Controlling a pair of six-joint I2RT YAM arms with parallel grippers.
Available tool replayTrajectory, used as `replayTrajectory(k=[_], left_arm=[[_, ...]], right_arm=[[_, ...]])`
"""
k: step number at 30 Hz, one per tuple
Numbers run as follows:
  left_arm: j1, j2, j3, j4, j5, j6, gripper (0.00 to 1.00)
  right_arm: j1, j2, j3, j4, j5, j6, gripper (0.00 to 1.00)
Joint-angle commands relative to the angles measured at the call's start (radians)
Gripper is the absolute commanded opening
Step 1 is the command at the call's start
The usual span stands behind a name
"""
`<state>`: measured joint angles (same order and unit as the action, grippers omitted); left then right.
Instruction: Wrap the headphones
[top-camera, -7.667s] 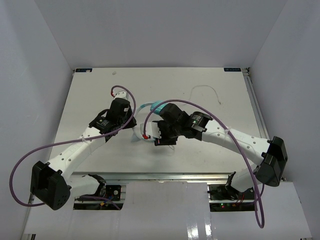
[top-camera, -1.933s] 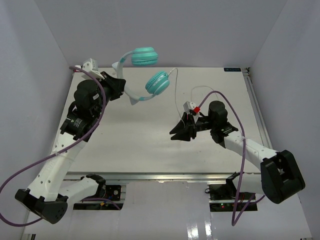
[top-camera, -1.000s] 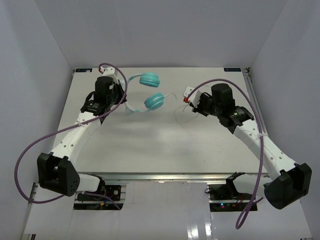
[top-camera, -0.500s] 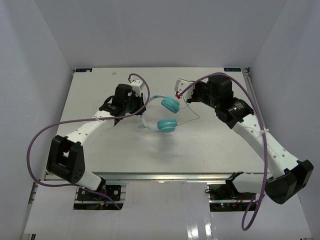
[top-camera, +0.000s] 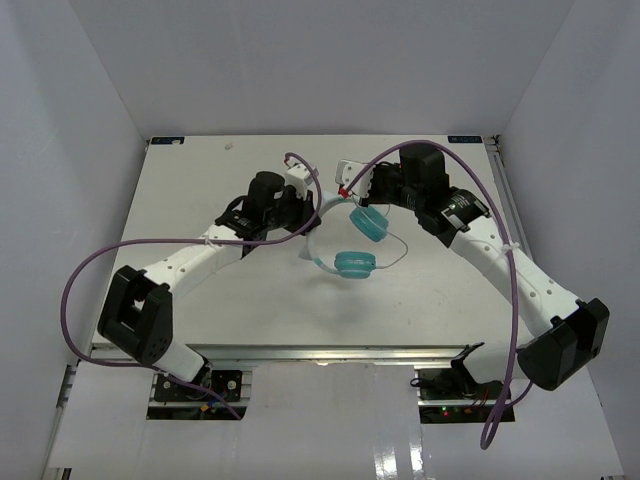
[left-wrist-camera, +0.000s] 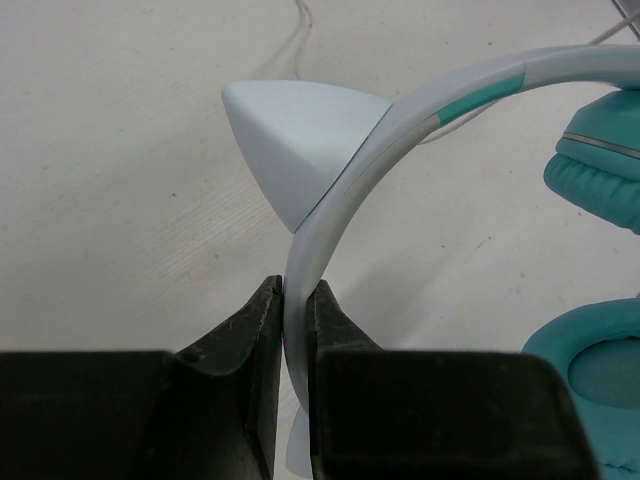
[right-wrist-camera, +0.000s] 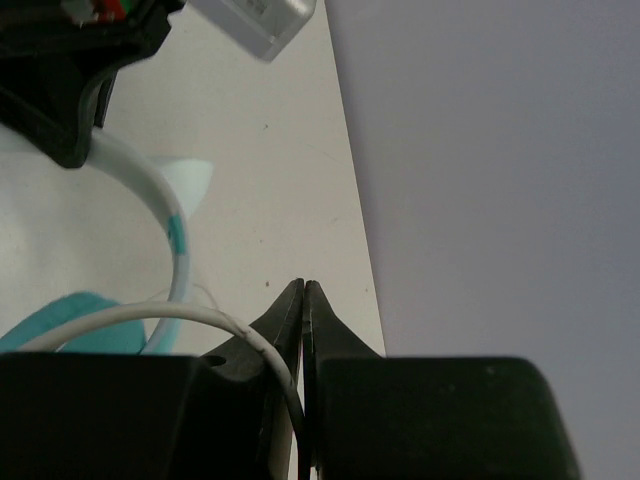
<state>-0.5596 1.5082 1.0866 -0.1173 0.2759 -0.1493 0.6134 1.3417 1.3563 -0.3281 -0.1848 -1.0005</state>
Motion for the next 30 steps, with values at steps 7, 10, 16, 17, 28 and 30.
replayTrajectory(k=[7, 10, 16, 17, 28, 30], left_arm=[[-0.106, 0.042, 0.044, 0.185, 0.033, -0.065, 0.00], [-0.130, 0.041, 0.048, 0.219, 0.029, -0.078, 0.00], [-0.167, 0.041, 0.050, 0.268, 0.030, -0.097, 0.00], [-0.177, 0.040, 0.048, 0.277, 0.028, -0.099, 0.00], [-0.241, 0.022, -0.002, 0.396, 0.010, -0.147, 0.00], [-0.246, 0.024, -0.007, 0.418, 0.003, -0.158, 0.00]], right_arm=[[0.009, 0.037, 0.026, 0.123, -0.002, 0.055, 0.08], [0.008, 0.038, 0.006, 0.146, 0.017, 0.056, 0.08], [0.008, 0.060, 0.003, 0.166, 0.027, 0.066, 0.08], [0.008, 0.065, 0.006, 0.168, 0.029, 0.070, 0.08], [-0.002, 0.107, 0.037, 0.168, 0.047, 0.149, 0.08], [-0.003, 0.111, 0.043, 0.165, 0.048, 0.164, 0.08]])
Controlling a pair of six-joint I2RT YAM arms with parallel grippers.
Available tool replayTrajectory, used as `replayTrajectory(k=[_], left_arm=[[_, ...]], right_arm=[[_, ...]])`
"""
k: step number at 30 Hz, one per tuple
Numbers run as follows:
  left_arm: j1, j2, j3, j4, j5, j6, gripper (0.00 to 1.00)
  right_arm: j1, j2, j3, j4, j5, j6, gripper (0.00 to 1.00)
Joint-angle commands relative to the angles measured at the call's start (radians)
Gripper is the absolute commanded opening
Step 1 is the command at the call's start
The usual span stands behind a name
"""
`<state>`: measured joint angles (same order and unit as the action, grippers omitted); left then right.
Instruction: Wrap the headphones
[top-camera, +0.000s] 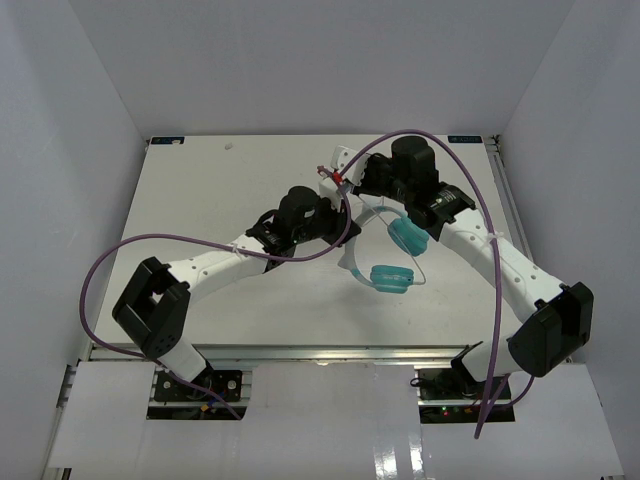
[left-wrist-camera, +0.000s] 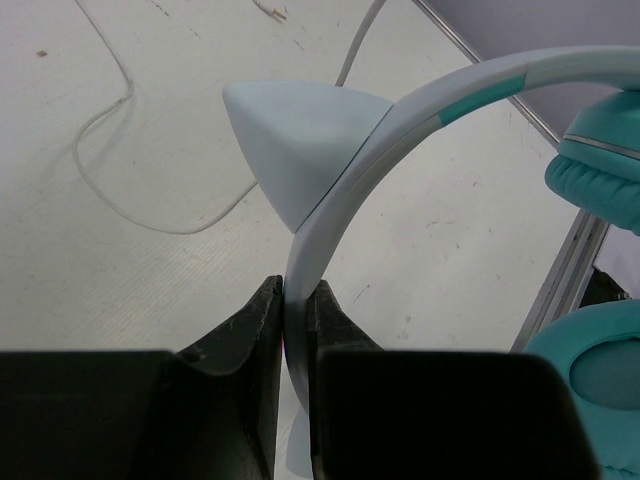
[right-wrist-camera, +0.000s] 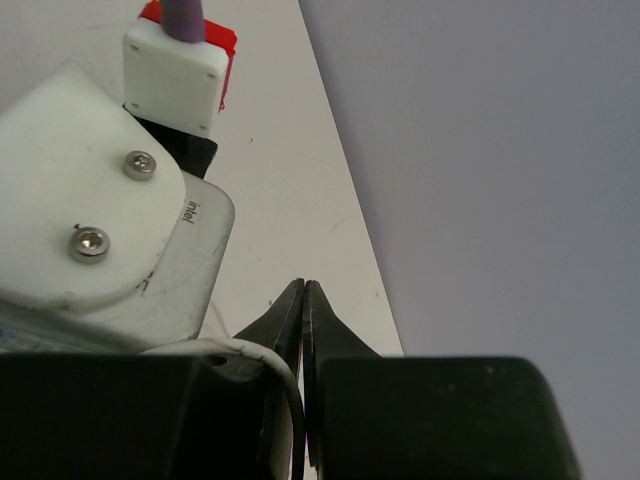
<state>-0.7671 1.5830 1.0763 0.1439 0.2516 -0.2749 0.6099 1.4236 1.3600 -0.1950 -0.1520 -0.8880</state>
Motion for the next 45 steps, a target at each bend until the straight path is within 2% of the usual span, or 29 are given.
replayTrajectory(k=[1, 12, 23, 35, 45], left_arm=[[-0.038, -0.051, 0.003, 0.159, 0.026, -0.037, 0.00], [-0.047, -0.096, -0.100, 0.378, -0.029, -0.138, 0.00], [-0.047, -0.120, -0.170, 0.493, -0.087, -0.234, 0.00], [-0.050, -0.045, -0.112, 0.473, -0.130, -0.260, 0.00], [-0.049, 0.021, -0.039, 0.425, -0.173, -0.263, 0.00]], right_arm=[[0.001, 0.030, 0.040, 0.032, 0.015, 0.054, 0.08], [-0.017, 0.054, 0.064, 0.029, 0.068, 0.168, 0.08], [-0.047, 0.026, 0.090, 0.026, 0.009, 0.254, 0.08], [-0.045, 0.061, 0.117, 0.031, -0.029, 0.382, 0.08], [-0.009, 0.073, 0.101, 0.070, 0.072, 0.383, 0.08]])
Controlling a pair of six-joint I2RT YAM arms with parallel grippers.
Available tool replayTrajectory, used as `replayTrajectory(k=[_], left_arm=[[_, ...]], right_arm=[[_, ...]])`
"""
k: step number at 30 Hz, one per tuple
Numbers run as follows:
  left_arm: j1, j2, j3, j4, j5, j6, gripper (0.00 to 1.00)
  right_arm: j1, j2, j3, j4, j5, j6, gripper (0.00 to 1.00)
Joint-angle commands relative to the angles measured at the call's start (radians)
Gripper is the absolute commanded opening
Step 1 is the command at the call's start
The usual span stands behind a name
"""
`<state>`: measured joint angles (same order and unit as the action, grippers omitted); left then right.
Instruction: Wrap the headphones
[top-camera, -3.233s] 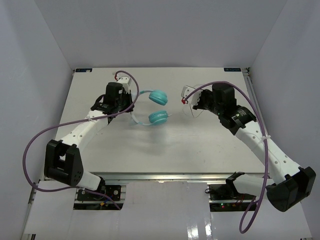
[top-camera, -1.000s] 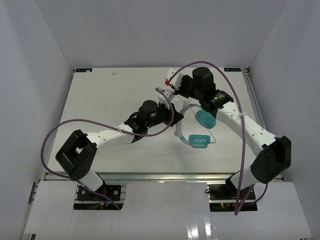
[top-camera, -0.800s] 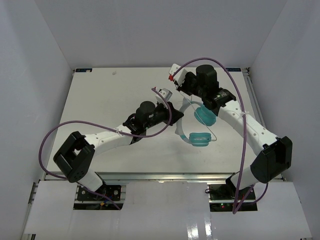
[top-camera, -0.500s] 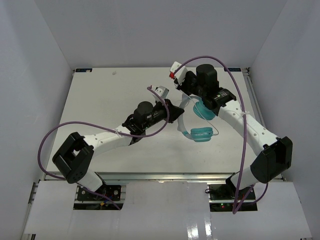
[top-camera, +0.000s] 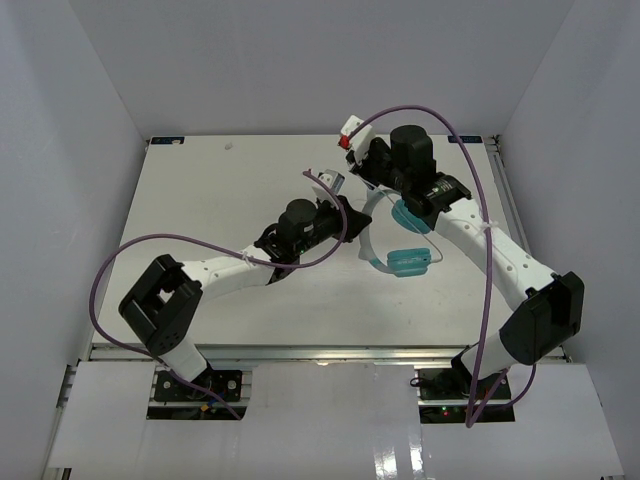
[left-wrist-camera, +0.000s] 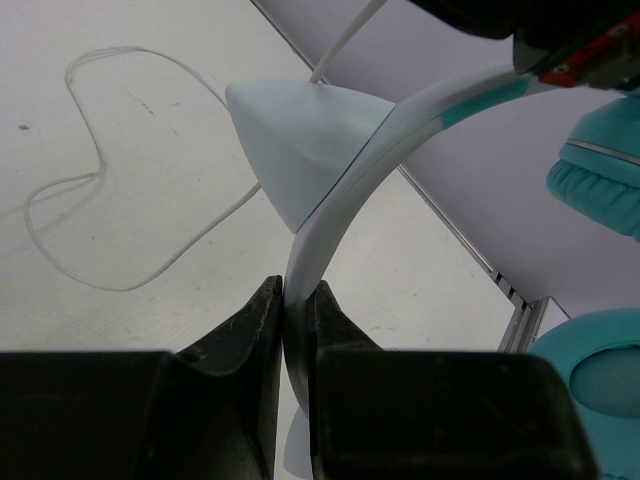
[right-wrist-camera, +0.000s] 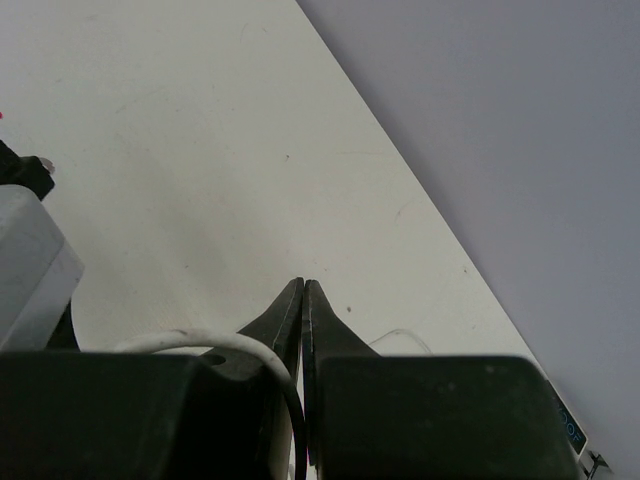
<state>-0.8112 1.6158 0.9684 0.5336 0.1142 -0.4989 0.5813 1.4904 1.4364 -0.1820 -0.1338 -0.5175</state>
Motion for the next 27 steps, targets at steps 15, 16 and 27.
replayTrajectory(k=[15, 16, 27], left_arm=[[-0.013, -0.020, 0.050, 0.130, -0.090, 0.010, 0.00], [-0.013, -0.020, 0.049, 0.140, -0.068, 0.023, 0.00], [-0.013, -0.009, 0.069, 0.144, 0.030, 0.088, 0.00]], right_arm=[[0.029, 0.068, 0.061, 0.041, 0.118, 0.013, 0.08], [0.029, 0.071, 0.068, 0.031, 0.113, 0.002, 0.08], [0.030, 0.097, 0.133, -0.052, 0.040, -0.143, 0.15]])
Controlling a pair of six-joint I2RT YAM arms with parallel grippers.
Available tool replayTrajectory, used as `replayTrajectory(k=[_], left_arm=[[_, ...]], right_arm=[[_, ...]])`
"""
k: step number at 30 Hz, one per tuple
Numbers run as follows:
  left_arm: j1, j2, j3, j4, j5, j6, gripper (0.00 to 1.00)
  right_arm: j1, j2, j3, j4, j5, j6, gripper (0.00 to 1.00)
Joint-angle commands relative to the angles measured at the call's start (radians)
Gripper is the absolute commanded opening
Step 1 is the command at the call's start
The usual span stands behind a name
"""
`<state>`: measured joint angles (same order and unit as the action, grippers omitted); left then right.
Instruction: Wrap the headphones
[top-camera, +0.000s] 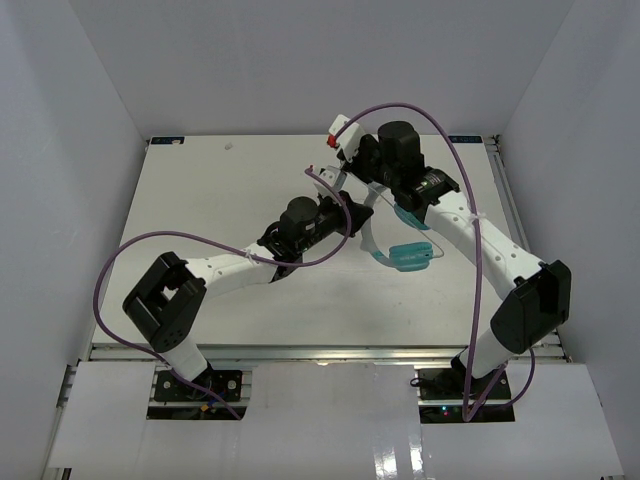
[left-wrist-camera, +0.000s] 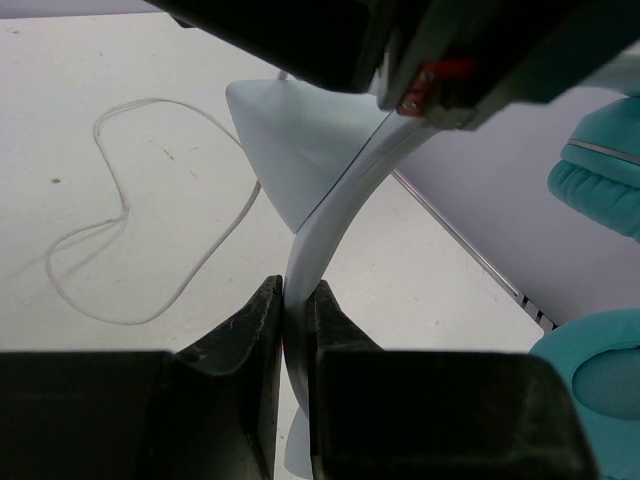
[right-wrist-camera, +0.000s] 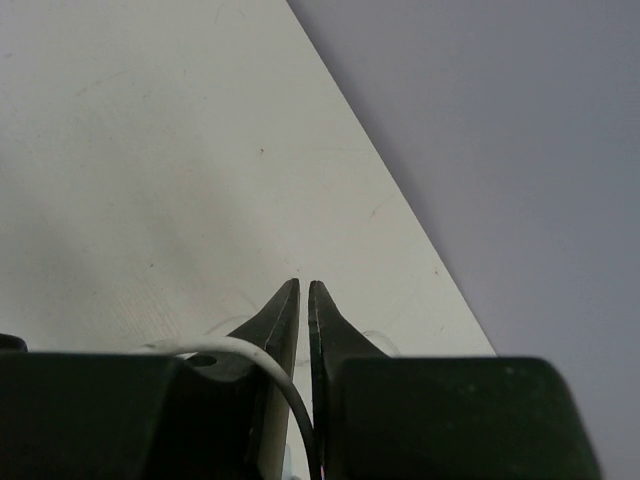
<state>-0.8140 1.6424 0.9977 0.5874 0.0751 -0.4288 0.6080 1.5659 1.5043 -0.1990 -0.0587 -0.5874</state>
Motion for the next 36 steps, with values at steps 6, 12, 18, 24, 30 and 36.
replayTrajectory(k=[6, 12, 18, 24, 30, 36], left_arm=[[-0.010, -0.035, 0.063, 0.061, 0.075, 0.030, 0.00], [-0.010, -0.054, 0.052, 0.064, 0.071, 0.045, 0.00], [-0.011, -0.123, -0.010, 0.051, 0.011, 0.059, 0.00], [-0.010, -0.214, -0.089, 0.046, -0.022, 0.060, 0.00], [-0.010, -0.273, -0.132, 0.043, -0.050, 0.027, 0.00], [-0.008, -0.222, -0.089, -0.024, -0.058, 0.015, 0.00]], right_arm=[[0.012, 0.033, 0.078, -0.072, -0.051, -0.102, 0.17], [0.033, 0.067, 0.113, -0.138, -0.055, -0.139, 0.08], [0.033, 0.080, 0.116, -0.142, -0.019, -0.167, 0.08], [0.028, 0.060, 0.075, -0.082, 0.039, -0.200, 0.08], [0.023, 0.048, 0.056, -0.031, 0.082, -0.170, 0.08], [0.031, 0.050, 0.122, -0.025, 0.123, -0.120, 0.08]])
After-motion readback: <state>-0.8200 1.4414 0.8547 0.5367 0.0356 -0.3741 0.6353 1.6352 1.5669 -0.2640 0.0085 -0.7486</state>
